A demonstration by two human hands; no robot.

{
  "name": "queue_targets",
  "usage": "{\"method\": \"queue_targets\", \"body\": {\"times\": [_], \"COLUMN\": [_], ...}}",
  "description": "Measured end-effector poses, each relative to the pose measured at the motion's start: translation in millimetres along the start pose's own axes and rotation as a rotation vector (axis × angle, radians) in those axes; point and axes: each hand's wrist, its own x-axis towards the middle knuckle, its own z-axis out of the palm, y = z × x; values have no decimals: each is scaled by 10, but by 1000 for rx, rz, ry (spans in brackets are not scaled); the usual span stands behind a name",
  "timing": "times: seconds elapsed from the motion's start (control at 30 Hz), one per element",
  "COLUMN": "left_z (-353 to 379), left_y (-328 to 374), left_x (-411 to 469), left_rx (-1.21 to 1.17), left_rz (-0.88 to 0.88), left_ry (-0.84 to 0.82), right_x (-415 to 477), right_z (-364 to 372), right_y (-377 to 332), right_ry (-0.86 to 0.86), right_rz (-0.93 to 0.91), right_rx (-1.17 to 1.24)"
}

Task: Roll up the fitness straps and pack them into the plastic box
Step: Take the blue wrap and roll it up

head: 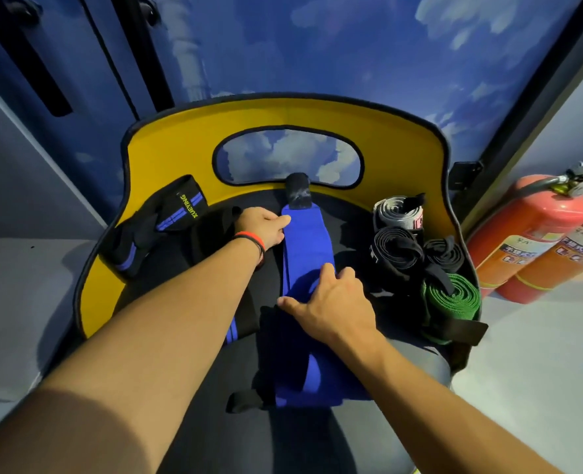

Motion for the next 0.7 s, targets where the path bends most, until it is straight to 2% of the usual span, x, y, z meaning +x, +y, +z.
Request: {"method": "queue_targets", "body": {"times": [0.1,0.23,0.37,0.53,0.7], "left_z": [3,-104,-198,-193,-193], "left_y": [-8,-13,-108,-199,-334], "left_x": [-115,-601,-1158,-1604,-1818], "left_rx": [19,183,117,184,105], "left_rz": [32,47,-48,-117,-143], "left_ry": [7,-42,-146,-238,-117], "right_x": [2,-13,-112,-335,-517], "right_z": [-24,-94,-233,-238,-168], "right_y": [-45,17,180,362,359], "right_ry": [-42,-90,-113,-133,-141], "right_rz": [0,-8,32,105,181], "right_rx": [-19,43,289,620,810]}}
